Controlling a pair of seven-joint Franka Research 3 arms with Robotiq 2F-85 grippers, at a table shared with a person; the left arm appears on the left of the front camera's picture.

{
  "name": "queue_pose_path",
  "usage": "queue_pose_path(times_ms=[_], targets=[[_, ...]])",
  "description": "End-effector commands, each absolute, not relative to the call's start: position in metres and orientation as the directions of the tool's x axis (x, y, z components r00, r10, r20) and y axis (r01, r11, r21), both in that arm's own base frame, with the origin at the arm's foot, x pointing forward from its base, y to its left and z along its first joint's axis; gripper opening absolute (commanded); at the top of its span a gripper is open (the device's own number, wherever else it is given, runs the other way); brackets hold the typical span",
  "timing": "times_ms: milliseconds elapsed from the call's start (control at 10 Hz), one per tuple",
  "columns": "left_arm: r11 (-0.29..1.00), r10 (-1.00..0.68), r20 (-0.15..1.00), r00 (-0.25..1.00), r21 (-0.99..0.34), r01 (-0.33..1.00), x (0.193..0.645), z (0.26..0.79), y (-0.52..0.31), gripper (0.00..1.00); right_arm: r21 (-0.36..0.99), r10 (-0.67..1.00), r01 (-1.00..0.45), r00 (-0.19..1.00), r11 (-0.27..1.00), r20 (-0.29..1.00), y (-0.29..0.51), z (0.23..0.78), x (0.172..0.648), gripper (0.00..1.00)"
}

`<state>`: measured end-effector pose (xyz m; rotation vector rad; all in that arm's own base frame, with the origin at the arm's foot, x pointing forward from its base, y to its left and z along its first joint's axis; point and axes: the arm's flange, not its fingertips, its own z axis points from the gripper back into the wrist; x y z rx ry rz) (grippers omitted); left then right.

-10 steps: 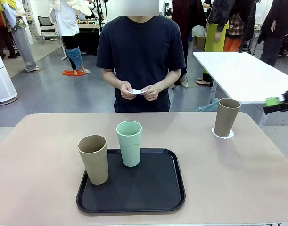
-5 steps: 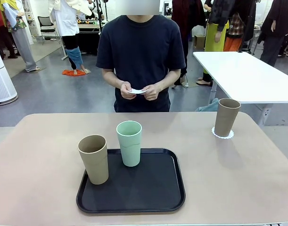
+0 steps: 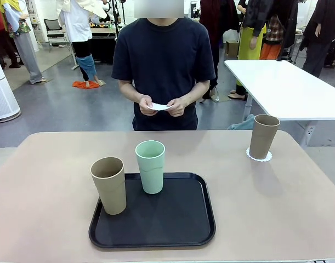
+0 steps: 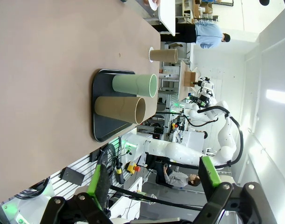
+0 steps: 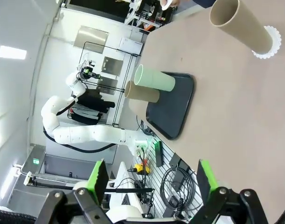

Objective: Place coasters on the table and set cups on them.
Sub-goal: Take one Reusable plastic cup from the Flat Tray and place it on a coaster set by the human.

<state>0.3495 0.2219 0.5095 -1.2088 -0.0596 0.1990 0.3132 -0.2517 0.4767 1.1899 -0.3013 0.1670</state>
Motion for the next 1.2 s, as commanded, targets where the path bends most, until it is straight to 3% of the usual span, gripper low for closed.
queue_pose_path(times_ms=[0, 1100], targets=[[0.334, 0.199, -0.047, 0.979, -0.936, -0.112, 0.3501, 0.5112, 0.2219, 1.00, 0.883, 0.010, -0.323, 0.940, 0.339, 0.340, -0.2443, 0.4705, 0.3185, 1.00], [0.334, 0.199, -0.047, 0.979, -0.936, -0.112, 0.3501, 0.5112, 0.2219, 1.00, 0.886, -0.030, -0.285, 0.948, 0.366, 0.317, -0.2517, 0.4767, 0.3132, 1.00]])
